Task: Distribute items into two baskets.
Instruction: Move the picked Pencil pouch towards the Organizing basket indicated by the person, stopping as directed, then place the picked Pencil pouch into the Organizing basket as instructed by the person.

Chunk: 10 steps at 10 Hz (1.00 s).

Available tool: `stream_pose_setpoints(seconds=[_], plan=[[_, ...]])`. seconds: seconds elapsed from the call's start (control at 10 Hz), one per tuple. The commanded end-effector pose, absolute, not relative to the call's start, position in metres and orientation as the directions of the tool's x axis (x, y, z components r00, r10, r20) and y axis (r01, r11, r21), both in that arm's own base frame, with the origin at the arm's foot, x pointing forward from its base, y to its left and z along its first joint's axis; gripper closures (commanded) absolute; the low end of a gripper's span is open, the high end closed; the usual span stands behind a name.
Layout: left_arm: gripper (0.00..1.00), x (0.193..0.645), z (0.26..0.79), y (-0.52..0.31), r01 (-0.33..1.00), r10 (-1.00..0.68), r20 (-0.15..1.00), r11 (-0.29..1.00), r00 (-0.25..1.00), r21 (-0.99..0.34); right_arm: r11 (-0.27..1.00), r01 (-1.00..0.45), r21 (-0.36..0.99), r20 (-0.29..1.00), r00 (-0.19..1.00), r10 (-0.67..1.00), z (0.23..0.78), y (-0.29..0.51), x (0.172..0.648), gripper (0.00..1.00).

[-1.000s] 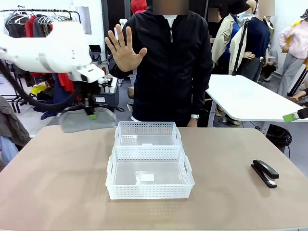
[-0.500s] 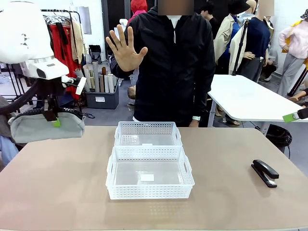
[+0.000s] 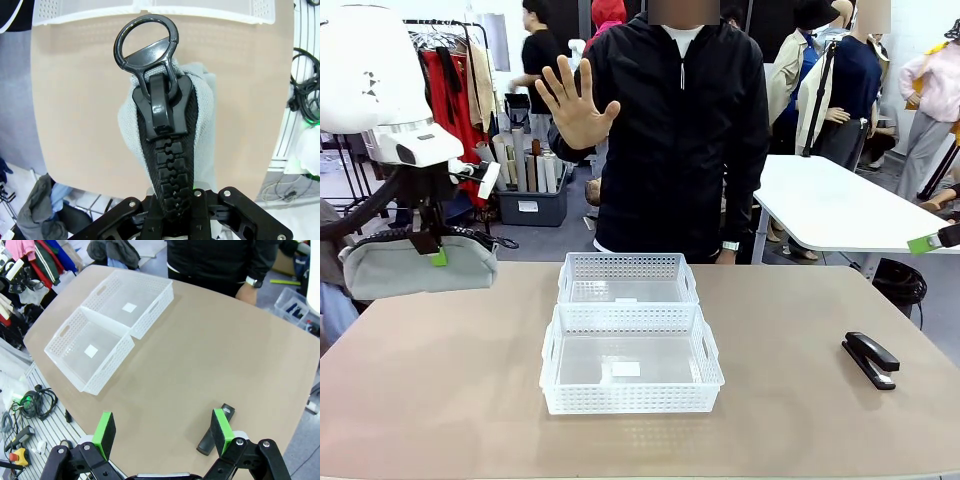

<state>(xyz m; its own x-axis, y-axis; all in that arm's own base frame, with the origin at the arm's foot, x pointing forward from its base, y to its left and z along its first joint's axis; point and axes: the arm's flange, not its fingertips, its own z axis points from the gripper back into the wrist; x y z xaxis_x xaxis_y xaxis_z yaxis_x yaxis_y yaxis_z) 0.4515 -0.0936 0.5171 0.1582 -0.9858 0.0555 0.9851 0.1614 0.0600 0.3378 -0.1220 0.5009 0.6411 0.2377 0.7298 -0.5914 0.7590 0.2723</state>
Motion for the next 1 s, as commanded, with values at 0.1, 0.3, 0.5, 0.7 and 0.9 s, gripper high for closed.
stream_pose_setpoints(seconds=[0.1, 0.3, 0.5, 0.7, 0.9], plan=[[1.0, 0.4528, 0.5198, -0.0923, 0.983, -0.985, 0.05, 0.17, 0.167, 0.073, 0.756, -0.596, 0.273, 0.734, 0.636, 0.237, 0.5019, -0.1217, 0.3373, 0.0], [1.0, 0.4528, 0.5198, -0.0923, 0.983, -0.985, 0.05, 0.17, 0.167, 0.073, 0.756, -0.596, 0.273, 0.734, 0.636, 0.237, 0.5019, -0.1217, 0.3373, 0.0], [1.0, 0.4528, 0.5198, -0.0923, 0.983, -0.985, 0.05, 0.17, 0.167, 0.073, 0.756, -0.596, 0.273, 0.734, 0.636, 0.237, 0.5019, -0.1217, 0.3373, 0.0], [1.0, 0.4528, 0.5198, -0.0923, 0.983, -0.985, 0.05, 0.17, 0.167, 0.073, 0.756, -0.596, 0.273, 0.734, 0.636, 0.237, 0.5019, -0.1217, 0.3373, 0.0], [1.0, 0.4528, 0.5198, -0.0923, 0.983, -0.985, 0.05, 0.17, 0.167, 0.073, 0.756, -0.596, 0.273, 0.734, 0.636, 0.237, 0.5019, -0.1217, 0.3373, 0.0]])
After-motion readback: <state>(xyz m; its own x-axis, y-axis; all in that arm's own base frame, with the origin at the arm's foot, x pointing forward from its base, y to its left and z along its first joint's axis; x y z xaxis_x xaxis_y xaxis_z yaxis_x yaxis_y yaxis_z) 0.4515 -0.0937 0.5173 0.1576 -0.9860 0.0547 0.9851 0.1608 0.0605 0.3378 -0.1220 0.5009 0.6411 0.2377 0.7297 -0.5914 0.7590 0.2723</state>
